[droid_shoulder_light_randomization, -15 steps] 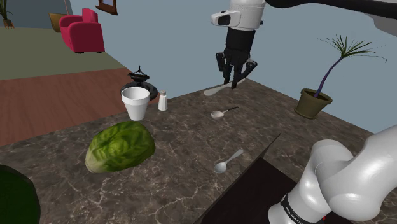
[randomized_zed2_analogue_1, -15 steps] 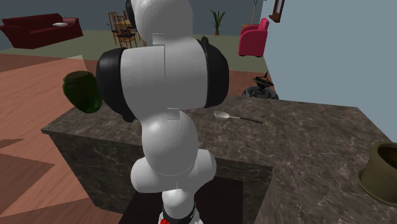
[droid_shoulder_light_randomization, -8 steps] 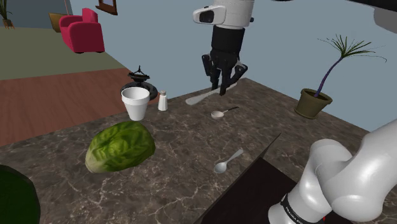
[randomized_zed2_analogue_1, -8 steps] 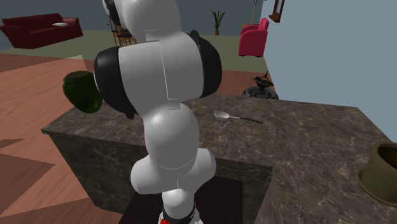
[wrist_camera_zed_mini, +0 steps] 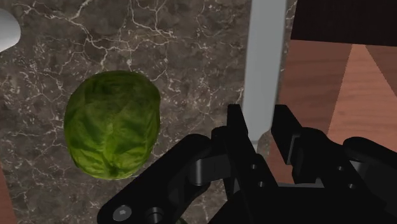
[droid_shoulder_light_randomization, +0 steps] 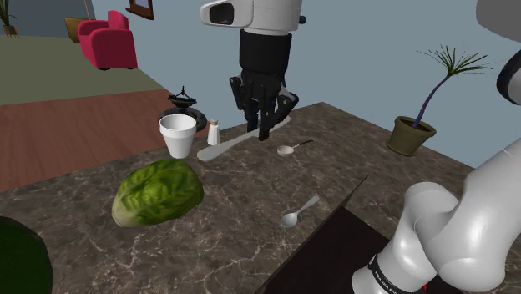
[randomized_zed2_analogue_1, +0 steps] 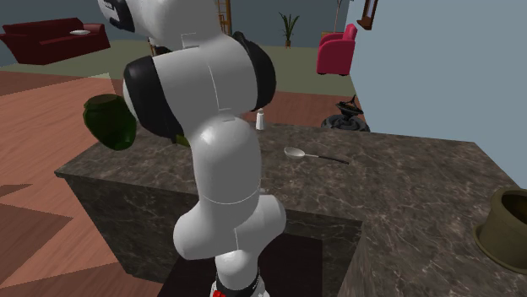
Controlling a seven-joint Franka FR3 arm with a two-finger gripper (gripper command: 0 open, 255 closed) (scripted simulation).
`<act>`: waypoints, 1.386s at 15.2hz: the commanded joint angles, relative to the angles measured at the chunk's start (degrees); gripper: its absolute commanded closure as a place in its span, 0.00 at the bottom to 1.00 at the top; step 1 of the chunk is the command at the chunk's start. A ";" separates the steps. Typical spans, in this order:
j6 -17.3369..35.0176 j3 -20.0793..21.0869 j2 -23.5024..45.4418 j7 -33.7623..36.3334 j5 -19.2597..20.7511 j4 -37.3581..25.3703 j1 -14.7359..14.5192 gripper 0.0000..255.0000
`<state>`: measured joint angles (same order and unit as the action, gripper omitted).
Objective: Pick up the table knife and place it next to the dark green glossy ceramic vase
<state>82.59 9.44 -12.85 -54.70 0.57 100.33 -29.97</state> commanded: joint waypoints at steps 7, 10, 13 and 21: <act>-1.91 6.73 11.80 11.40 0.72 -13.16 -4.38 1.00; -3.38 8.86 17.50 15.58 2.07 -19.96 -6.63 1.00; -5.63 10.66 24.11 19.65 4.09 -28.32 -9.53 1.00; -9.19 12.10 36.86 25.50 8.38 -43.87 -16.39 1.00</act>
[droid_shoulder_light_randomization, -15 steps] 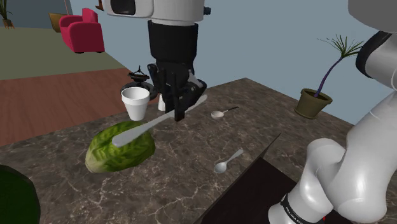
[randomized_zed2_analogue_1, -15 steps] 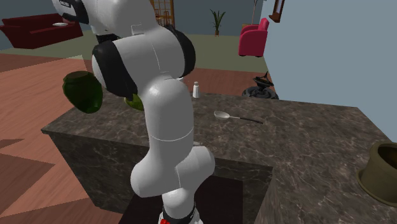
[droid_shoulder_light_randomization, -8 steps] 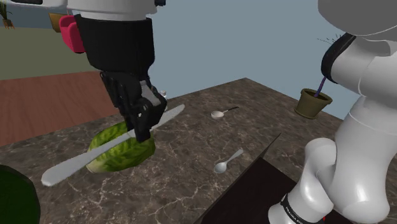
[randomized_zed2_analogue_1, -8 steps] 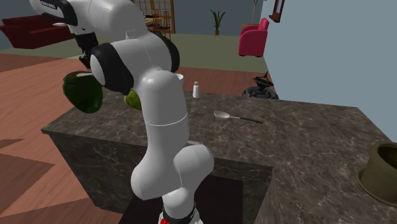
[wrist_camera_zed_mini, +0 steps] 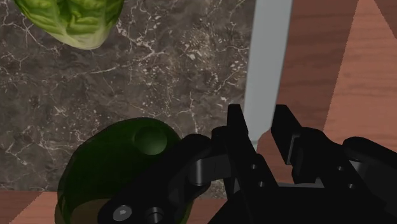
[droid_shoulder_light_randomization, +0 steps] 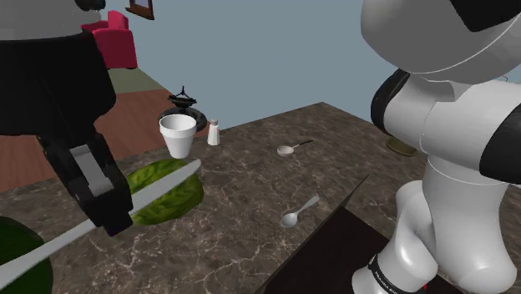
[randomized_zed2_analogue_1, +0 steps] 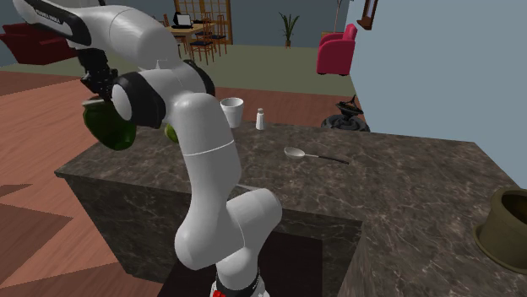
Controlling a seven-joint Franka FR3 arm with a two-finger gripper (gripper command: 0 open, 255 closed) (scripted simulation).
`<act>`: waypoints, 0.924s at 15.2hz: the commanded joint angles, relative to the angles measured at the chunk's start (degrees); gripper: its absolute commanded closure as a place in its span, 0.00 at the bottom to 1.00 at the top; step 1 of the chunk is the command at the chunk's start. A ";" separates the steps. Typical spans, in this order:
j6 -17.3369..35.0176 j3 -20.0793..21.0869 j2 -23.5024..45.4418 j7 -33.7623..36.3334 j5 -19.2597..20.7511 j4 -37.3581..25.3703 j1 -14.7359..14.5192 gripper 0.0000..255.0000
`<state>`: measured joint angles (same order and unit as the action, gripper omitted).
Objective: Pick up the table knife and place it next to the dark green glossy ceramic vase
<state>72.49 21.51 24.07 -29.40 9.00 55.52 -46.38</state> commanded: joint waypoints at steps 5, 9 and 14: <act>6.53 0.08 -2.90 0.12 -1.13 9.34 1.52 1.00; 10.46 0.06 -4.41 0.05 -1.68 14.73 2.31 1.00; 14.97 0.00 -5.65 0.00 -2.12 20.43 2.99 1.00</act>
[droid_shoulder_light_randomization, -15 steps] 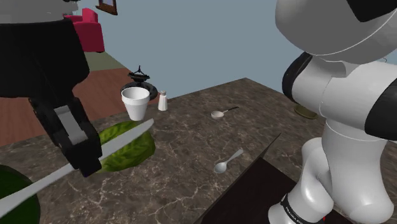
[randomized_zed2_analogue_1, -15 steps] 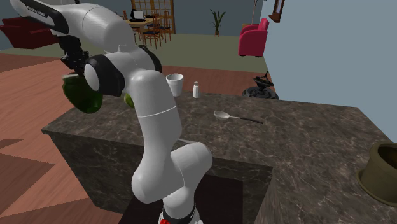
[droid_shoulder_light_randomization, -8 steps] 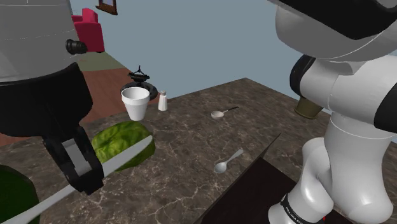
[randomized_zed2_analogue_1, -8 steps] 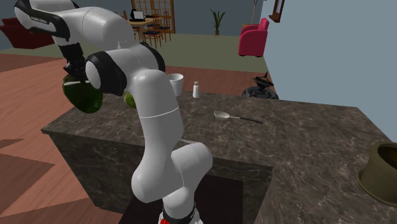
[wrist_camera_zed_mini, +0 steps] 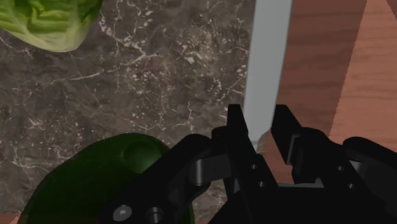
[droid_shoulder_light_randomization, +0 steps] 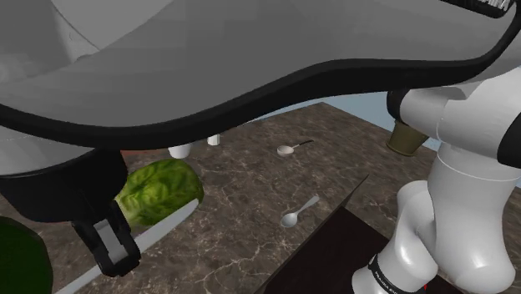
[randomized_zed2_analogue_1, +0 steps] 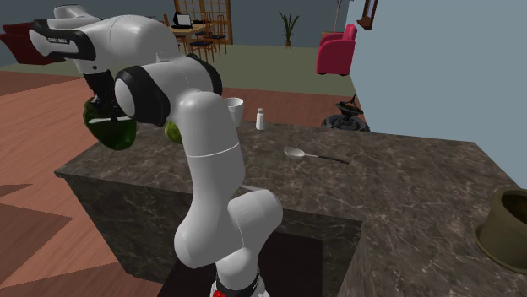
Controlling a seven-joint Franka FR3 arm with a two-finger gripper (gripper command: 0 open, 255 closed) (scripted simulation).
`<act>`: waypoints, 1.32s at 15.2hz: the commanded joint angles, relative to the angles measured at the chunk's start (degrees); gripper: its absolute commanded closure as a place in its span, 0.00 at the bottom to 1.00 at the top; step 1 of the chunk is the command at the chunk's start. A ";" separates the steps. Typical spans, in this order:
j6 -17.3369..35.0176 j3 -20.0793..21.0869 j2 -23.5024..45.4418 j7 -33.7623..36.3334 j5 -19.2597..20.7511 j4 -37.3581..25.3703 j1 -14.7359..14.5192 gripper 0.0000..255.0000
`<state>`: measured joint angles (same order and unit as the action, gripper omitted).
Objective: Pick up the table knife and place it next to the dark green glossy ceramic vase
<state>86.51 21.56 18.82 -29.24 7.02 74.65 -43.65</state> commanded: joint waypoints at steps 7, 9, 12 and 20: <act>6.75 -0.16 -1.24 -0.13 -0.39 7.91 0.87 1.00; 8.32 -0.20 -1.32 -0.10 -0.40 9.57 0.99 1.00; 10.64 -0.26 -1.33 -0.03 -0.38 11.89 1.13 1.00; 16.54 -0.45 -0.72 0.28 -0.05 17.24 1.34 1.00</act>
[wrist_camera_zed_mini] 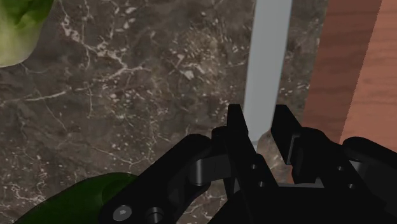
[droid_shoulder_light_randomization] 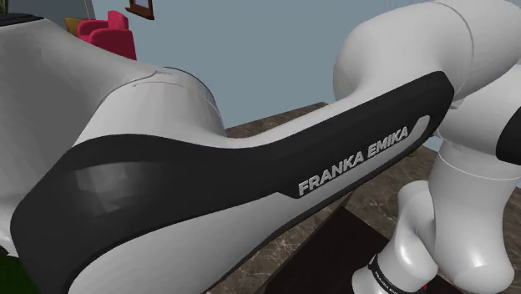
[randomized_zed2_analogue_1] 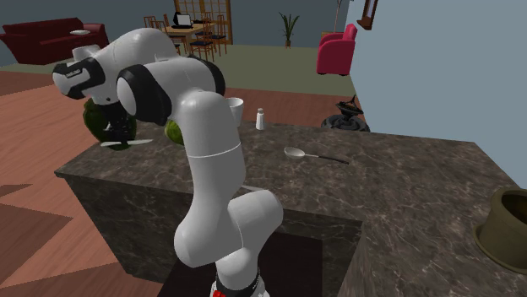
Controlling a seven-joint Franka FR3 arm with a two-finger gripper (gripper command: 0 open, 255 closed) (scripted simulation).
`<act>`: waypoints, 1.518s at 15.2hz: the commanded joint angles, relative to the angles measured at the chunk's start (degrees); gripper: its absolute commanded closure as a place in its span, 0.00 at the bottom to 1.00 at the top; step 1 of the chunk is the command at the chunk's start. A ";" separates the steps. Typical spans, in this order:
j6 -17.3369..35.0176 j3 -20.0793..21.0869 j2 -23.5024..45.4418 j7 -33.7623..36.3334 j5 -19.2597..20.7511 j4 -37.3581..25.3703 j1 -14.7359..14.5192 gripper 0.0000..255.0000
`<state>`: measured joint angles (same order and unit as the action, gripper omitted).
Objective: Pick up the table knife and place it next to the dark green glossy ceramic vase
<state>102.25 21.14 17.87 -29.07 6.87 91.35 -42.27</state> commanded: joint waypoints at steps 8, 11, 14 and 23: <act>6.38 -0.29 1.66 0.60 0.77 4.82 -0.03 1.00; 8.40 -0.42 2.39 0.83 1.10 6.17 -0.07 1.00; 10.38 -0.57 3.21 1.08 1.47 7.39 -0.13 1.00; 14.07 -0.93 5.04 1.61 2.29 9.37 -0.32 1.00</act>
<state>116.19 20.23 22.86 -27.46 9.12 100.64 -42.60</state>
